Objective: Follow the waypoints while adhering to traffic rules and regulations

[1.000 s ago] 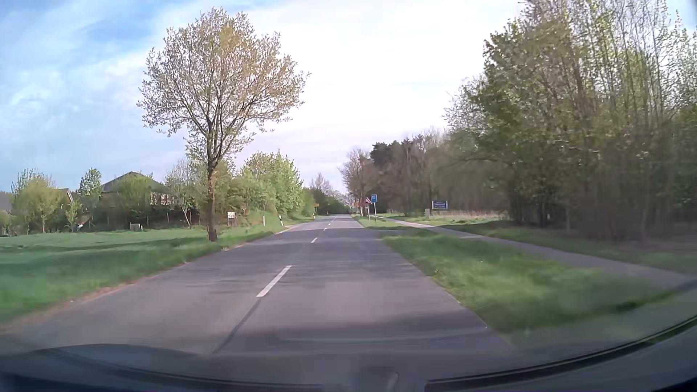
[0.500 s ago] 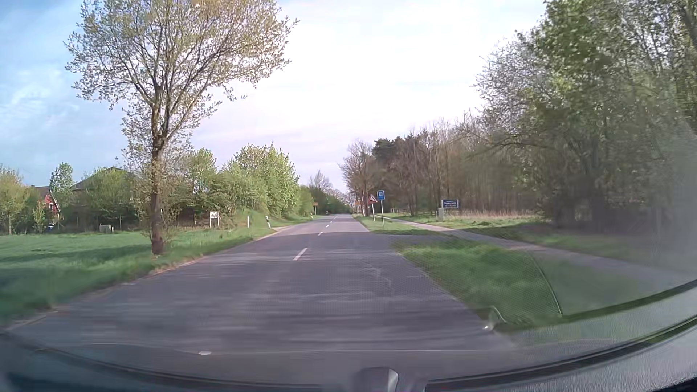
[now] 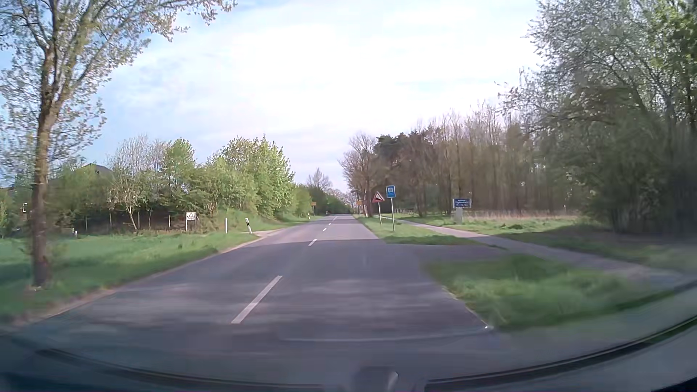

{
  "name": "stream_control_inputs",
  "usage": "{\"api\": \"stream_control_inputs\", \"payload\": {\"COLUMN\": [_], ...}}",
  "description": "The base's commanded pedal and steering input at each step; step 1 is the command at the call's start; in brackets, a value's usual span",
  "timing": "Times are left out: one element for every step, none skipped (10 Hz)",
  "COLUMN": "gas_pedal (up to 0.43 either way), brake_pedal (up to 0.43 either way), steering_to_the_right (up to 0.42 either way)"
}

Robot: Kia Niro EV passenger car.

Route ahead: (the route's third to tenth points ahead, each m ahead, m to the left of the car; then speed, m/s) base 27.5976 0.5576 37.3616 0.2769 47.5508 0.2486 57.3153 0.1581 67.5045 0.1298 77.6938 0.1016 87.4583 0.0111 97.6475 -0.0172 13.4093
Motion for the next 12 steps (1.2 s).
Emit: {"api": "stream_control_inputs", "payload": {"gas_pedal": [0.0,0.0,0.0,0.0,0.02,0.02,0.02,0.02,0.02,0.02,0.02,0.02], "brake_pedal": [0.0,0.0,0.0,0.0,0.0,0.0,0.0,0.0,0.0,0.0,0.0,0.0], "steering_to_the_right": [-0.006,-0.006,-0.006,-0.006,-0.006,-0.006,-0.006,-0.006,-0.005,-0.005,-0.004,-0.004]}}
